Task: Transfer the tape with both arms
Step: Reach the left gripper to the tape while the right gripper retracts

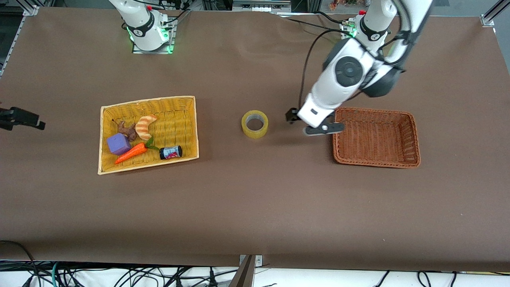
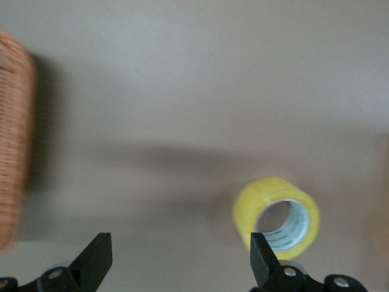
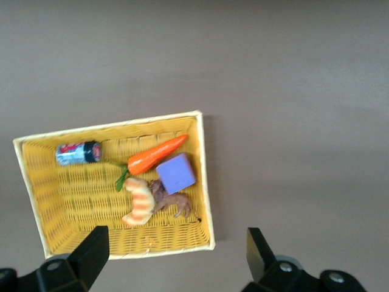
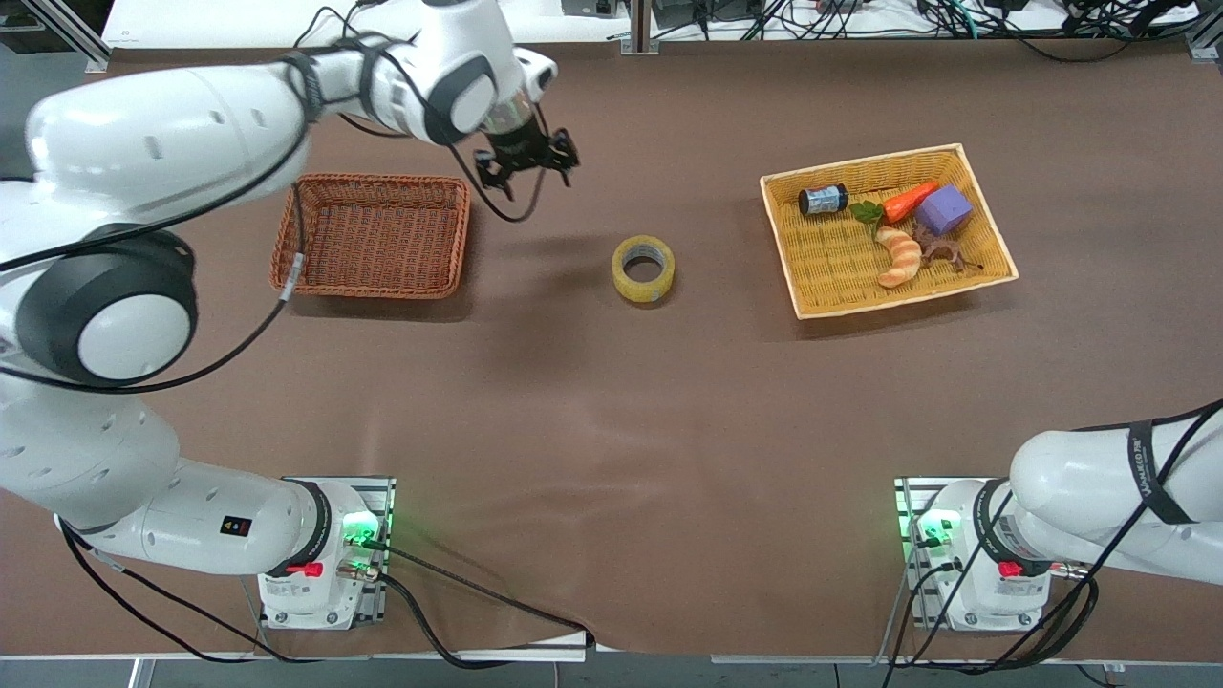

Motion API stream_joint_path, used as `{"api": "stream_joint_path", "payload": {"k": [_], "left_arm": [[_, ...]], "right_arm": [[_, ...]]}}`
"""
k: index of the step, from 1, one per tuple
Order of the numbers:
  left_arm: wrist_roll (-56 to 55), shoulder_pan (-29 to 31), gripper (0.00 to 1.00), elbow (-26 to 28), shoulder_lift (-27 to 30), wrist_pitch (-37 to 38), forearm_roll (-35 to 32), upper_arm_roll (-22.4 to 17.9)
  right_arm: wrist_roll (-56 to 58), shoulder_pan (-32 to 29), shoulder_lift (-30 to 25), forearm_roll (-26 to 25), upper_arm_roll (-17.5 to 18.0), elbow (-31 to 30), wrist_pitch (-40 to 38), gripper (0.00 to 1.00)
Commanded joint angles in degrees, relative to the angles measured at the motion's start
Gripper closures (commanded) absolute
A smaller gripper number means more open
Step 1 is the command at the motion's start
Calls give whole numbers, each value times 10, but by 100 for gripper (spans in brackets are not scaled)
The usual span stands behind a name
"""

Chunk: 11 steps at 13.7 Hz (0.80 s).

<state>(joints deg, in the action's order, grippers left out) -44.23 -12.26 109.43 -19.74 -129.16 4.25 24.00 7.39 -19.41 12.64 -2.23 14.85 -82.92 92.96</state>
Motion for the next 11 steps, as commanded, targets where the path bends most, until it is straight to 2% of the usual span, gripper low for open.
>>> {"api": "stream_joint_path", "payload": {"k": [1, 3, 6, 7, 9, 11], "left_arm": [[-56, -44, 0, -7, -58, -45, 3, -3], [-60, -78, 0, -13, -85, -46, 4, -15], [-73, -113, 0, -23, -113, -79, 4, -36], [-73, -115, 0, -23, -116, -86, 4, -37], [-72, -121, 0, -25, -128, -94, 3, -44], [-72, -132, 0, -25, -137, -119, 4, -54]], "right_arm": [[-1, 59, -45, -18, -42, -42, 19, 0], [-3, 74, -61, -33, -47, -57, 21, 0], [3, 75, -103, -23, -51, -63, 15, 0], [4, 86, -115, -24, -63, -72, 13, 0], [3, 149, -117, -23, -131, -75, 13, 0], [2, 146, -109, -23, -134, -75, 13, 0]]}}
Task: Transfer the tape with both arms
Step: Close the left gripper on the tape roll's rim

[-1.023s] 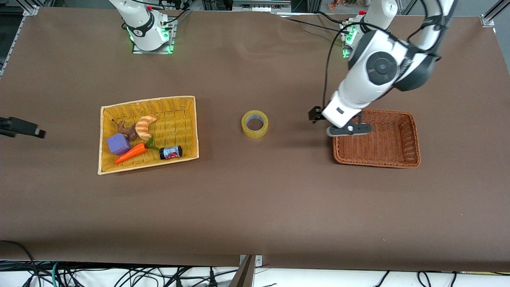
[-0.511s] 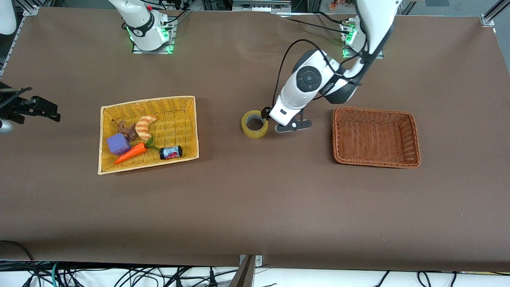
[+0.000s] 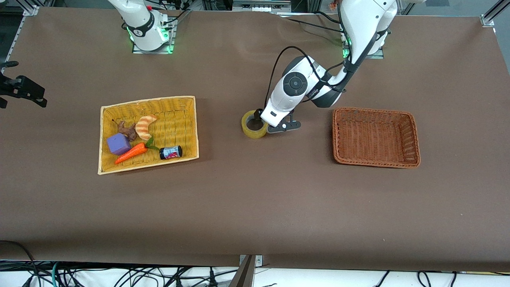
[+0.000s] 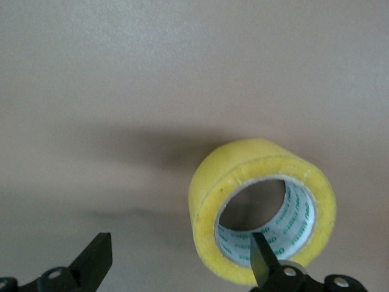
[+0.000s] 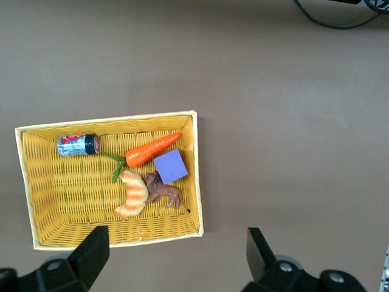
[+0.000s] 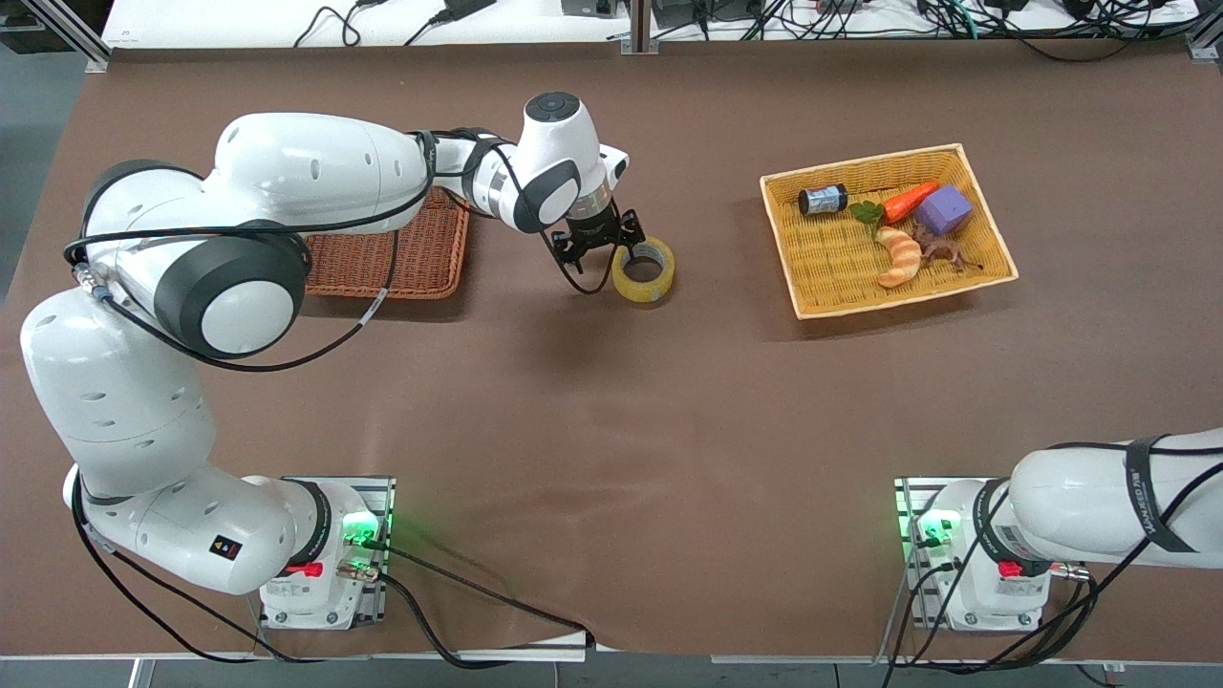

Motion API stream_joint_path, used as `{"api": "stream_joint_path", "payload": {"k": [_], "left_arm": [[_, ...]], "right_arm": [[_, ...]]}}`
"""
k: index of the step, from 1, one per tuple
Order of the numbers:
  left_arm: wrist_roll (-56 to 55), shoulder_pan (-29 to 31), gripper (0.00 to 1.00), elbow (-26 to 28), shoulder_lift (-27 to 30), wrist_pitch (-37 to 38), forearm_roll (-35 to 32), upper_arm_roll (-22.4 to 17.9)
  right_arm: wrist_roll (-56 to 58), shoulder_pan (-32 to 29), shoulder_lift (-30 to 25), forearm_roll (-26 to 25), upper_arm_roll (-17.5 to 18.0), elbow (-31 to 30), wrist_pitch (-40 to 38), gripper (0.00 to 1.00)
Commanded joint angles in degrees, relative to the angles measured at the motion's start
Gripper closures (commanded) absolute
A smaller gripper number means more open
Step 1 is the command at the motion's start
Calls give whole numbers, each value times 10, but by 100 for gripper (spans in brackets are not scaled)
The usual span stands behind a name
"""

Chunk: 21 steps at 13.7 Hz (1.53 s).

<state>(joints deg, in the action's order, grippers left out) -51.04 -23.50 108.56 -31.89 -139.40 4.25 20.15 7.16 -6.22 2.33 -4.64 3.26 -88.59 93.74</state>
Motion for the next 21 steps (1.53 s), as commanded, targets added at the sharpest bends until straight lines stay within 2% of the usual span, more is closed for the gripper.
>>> {"api": "stream_joint_path", "payload": {"k": [1, 5, 6, 7, 8, 9, 17, 18, 21], "left_arm": [[-3, -22, 0, -16, -22, -25, 4, -20], [-4, -43, 0, -16, -42, -56, 3, -30], [-4, -44, 11, -16, -45, -57, 3, -31], [-2, -44, 39, -16, -46, -57, 3, -31], [-2, -45, 72, -16, -46, -57, 3, -31], [-2, -47, 100, -15, -46, -57, 3, -31], [1, -15, 100, -9, 23, -19, 2, -29], [15, 8, 100, -9, 45, 16, 1, -28], [163, 111, 100, -7, 124, 149, 11, -20]], "right_arm": [[3, 13, 0, 2, -18, -18, 6, 0], [0, 11, 14, 1, -21, -7, 7, 0], [1, 11, 15, 2, -22, -3, 6, 0], [0, 11, 15, 2, -21, -2, 6, 0], [0, 11, 16, 2, -21, -1, 7, 0], [0, 11, 16, 2, -21, -1, 7, 0], [0, 12, 21, 11, -21, -1, 7, 0], [0, 12, 21, 12, -21, -1, 7, 0], [1, 12, 21, 12, -21, -1, 7, 0]]}}
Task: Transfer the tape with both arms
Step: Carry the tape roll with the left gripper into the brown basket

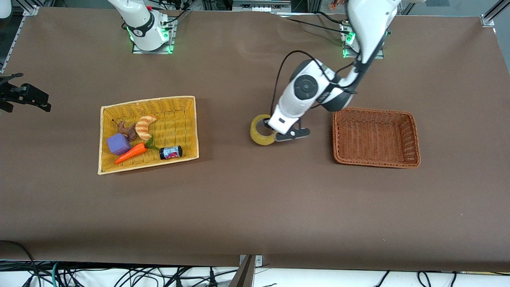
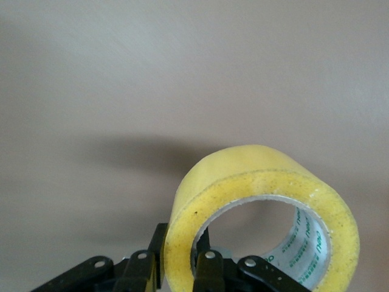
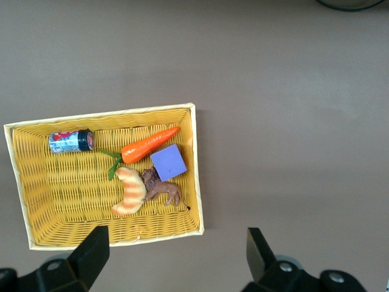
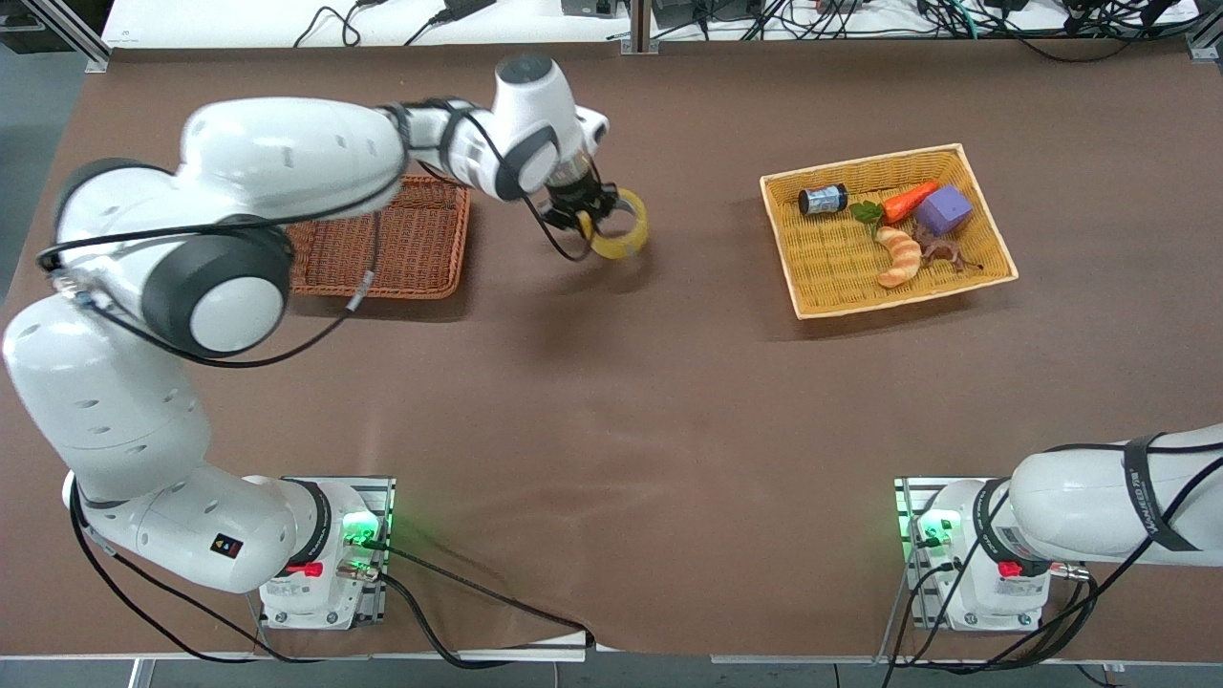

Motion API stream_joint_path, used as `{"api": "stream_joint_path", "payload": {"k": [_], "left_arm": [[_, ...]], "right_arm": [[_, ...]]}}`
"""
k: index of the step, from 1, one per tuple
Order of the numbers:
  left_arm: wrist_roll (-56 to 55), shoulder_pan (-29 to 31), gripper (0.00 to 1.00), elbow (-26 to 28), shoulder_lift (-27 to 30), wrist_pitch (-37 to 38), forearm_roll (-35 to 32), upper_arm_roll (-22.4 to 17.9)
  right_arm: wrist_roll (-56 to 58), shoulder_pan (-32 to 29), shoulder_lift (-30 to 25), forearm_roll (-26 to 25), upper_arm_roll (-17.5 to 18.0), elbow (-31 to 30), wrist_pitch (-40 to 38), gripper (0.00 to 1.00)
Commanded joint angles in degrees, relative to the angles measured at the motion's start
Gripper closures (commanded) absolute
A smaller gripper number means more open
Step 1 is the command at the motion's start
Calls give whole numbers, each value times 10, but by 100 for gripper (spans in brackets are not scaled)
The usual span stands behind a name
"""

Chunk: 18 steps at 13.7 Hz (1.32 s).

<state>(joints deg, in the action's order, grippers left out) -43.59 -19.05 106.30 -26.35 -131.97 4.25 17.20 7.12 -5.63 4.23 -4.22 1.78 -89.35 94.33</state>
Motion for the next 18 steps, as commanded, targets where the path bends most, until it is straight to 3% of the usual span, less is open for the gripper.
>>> {"api": "stream_joint_path", "payload": {"k": [1, 3, 5, 8, 13, 18], "left_arm": [[137, 94, 100, 16, 92, 116, 11, 9], [233, 147, 100, 22, 130, 179, 10, 8], [342, 186, 100, 50, 154, 196, 9, -2], [466, 193, 100, 82, 155, 185, 2, -71], [585, 194, 100, 164, 136, 68, 2, -117], [602, 194, 100, 173, 94, 1, 2, -124]], "right_arm": [[2, 6, 3, 8, -6, 7, 1, 0], [2, 6, 2, 8, -6, 7, 1, 0], [2, 6, 2, 8, -6, 7, 1, 0], [2, 6, 3, 8, -6, 7, 1, 0], [1, 6, 3, 12, -6, 7, 1, 0], [1, 6, 6, 19, -6, 7, 4, 0]]}}
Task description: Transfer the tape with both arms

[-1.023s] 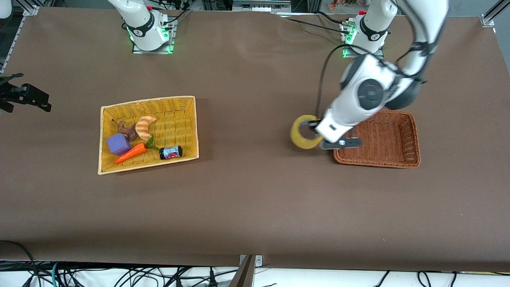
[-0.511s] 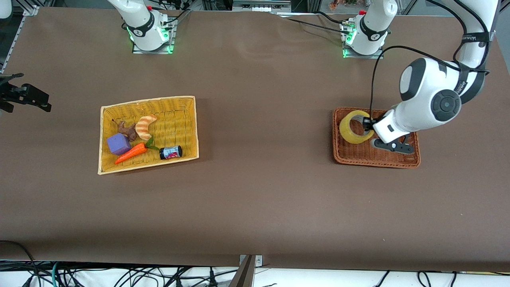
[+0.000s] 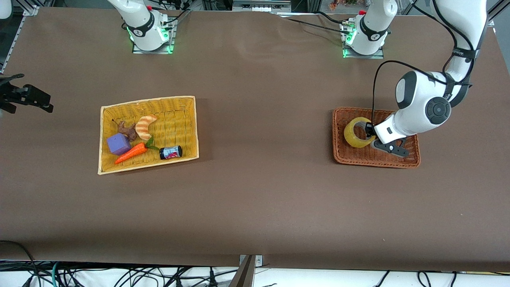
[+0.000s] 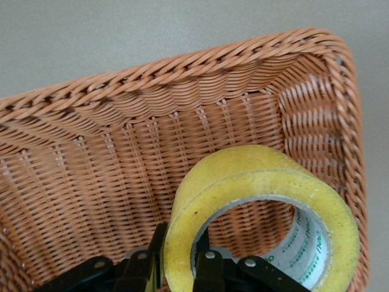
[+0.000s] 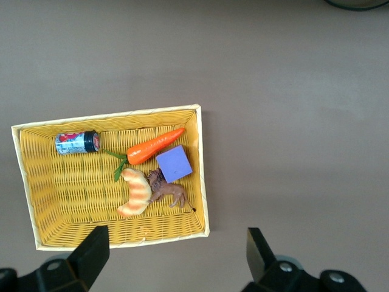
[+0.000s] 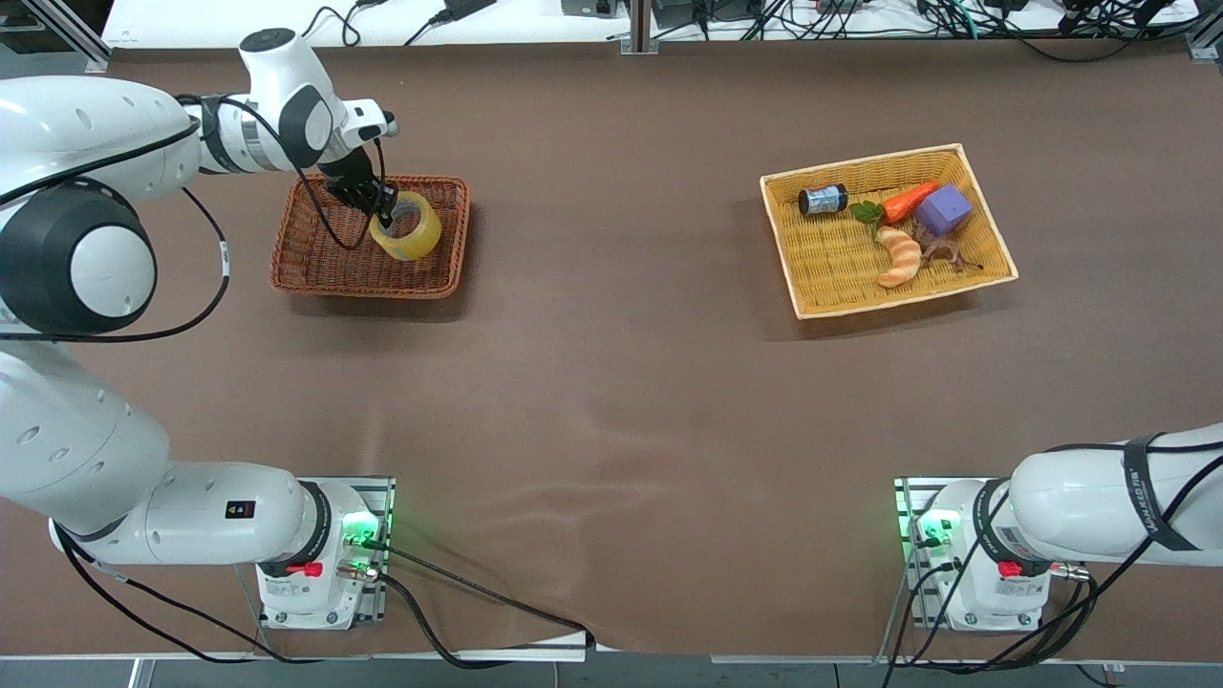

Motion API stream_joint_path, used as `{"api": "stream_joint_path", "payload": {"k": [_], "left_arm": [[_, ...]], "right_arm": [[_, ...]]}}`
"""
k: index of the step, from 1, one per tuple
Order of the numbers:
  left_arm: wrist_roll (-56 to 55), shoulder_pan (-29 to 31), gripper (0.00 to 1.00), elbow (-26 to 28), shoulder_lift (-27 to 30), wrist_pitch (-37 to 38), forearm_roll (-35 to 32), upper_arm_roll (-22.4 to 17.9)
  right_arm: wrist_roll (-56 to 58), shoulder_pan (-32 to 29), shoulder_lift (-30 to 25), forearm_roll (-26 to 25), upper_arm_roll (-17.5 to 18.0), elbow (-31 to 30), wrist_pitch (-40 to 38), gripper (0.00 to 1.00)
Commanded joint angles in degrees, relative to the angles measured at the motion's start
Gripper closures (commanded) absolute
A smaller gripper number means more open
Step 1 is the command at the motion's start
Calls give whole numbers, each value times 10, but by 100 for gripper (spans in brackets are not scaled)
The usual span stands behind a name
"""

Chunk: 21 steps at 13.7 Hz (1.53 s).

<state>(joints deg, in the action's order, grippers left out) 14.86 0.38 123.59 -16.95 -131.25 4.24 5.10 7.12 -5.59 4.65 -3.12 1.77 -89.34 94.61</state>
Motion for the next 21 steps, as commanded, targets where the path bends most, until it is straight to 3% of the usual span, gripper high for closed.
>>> {"api": "stream_joint_path", "payload": {"k": [1, 2, 5, 7, 8, 13, 16, 21], "left_arm": [[17, 0, 91, 2, -3, -7, 2, -4], [17, 0, 80, 2, -5, -15, 2, -4], [17, 1, 20, 16, -7, -31, 3, -6], [17, 1, 5, 17, -4, -31, 2, -14], [17, 2, 1, 17, 4, -25, 2, -15], [12, 9, 0, -25, 111, 80, -2, -34], [-4, 7, 0, -133, 133, 226, -11, -30], [-97, 2, 0, -273, 147, 394, -75, -8]], "right_arm": [[1, 5, 3, 8, -6, 7, 0, 0], [1, 5, 2, 8, -6, 7, 0, 0], [1, 5, 3, 8, -6, 7, 1, 0], [1, 6, 3, 9, -6, 7, 2, 0], [1, 6, 3, 9, -6, 7, 2, 0], [0, 6, 3, 9, -6, 7, 1, 0], [0, 6, 3, 10, -6, 7, 2, 0], [0, 6, 3, 10, -6, 7, 2, 0]]}}
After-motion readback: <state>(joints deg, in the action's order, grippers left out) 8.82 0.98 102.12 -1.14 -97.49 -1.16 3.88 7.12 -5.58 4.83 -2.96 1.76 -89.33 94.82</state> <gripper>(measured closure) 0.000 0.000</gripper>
